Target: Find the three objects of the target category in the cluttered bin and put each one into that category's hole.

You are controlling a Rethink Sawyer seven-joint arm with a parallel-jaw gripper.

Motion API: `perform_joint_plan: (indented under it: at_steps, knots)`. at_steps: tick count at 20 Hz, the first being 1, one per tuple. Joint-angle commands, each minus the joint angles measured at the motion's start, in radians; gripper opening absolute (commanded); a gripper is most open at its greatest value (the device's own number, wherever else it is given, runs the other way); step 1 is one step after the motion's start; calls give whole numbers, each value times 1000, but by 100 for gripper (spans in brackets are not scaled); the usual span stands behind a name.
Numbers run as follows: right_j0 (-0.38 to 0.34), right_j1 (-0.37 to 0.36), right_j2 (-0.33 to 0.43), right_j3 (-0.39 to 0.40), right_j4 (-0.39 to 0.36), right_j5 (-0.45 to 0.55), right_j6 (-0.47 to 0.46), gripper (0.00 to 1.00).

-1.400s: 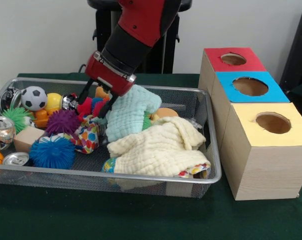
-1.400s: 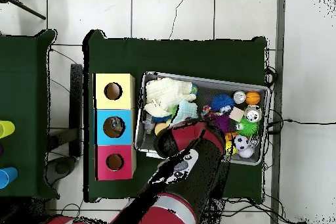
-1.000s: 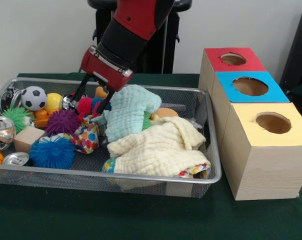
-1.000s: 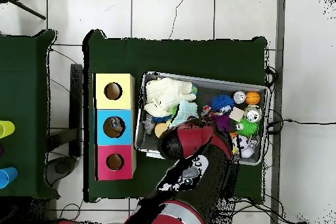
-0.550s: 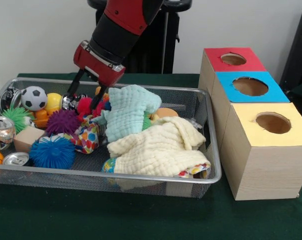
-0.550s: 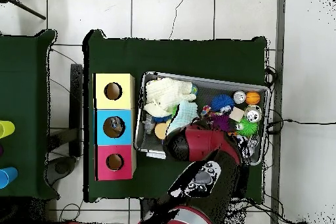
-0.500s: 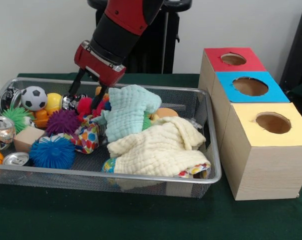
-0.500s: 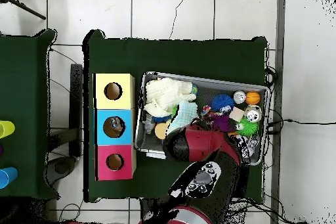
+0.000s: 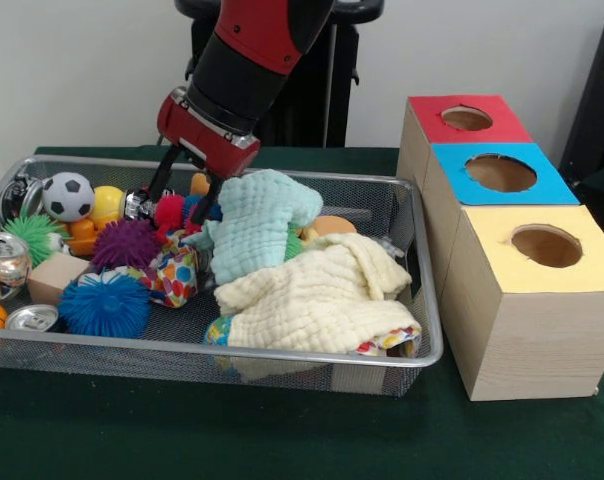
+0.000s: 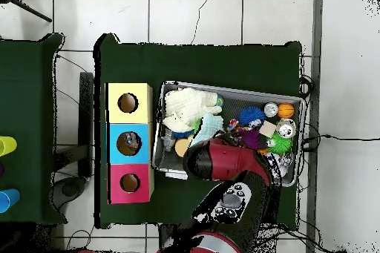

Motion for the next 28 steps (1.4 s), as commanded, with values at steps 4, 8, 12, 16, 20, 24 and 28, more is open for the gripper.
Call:
perform_joint_plan:
  at_steps: [4,8,12,16,20,24,28]
  knots:
    - [13,83,126,66,123,-98,240,100]
    - [29,101,122,63,157,-123,249,100]
    - [34,130,120,52,187,-152,240,100]
    - [38,170,127,41,225,-207,244,100]
    - [42,176,141,44,256,-210,236,100]
    - [33,177,168,52,276,-200,218,100]
    - [-22,143,253,73,256,-147,162,100]
